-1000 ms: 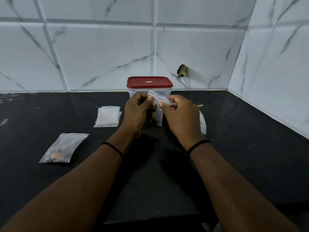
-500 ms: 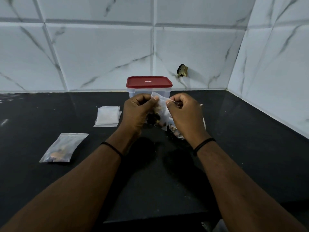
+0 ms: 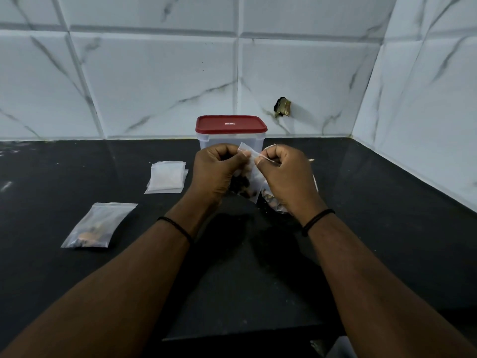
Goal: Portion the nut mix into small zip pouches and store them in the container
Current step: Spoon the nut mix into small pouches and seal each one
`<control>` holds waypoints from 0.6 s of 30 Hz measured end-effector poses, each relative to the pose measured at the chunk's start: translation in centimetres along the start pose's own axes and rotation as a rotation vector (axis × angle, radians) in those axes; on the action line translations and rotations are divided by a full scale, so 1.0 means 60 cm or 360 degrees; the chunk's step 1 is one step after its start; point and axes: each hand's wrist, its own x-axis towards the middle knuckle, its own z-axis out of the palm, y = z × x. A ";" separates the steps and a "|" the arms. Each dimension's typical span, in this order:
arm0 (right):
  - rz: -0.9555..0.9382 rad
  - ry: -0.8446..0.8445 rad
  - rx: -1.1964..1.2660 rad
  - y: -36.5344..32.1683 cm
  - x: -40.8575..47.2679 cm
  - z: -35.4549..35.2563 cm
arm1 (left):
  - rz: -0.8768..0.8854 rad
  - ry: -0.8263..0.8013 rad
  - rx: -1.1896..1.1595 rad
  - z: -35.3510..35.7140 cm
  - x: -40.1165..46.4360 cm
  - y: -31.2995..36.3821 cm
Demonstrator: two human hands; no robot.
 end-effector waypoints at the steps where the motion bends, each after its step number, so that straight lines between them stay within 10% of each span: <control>1: -0.0003 0.0005 0.0011 0.001 0.001 0.000 | -0.0003 0.0009 -0.0004 0.000 0.001 -0.001; 18: 0.0070 0.0109 0.0379 -0.009 -0.018 0.004 | 0.0061 0.0232 0.0057 -0.023 -0.029 0.024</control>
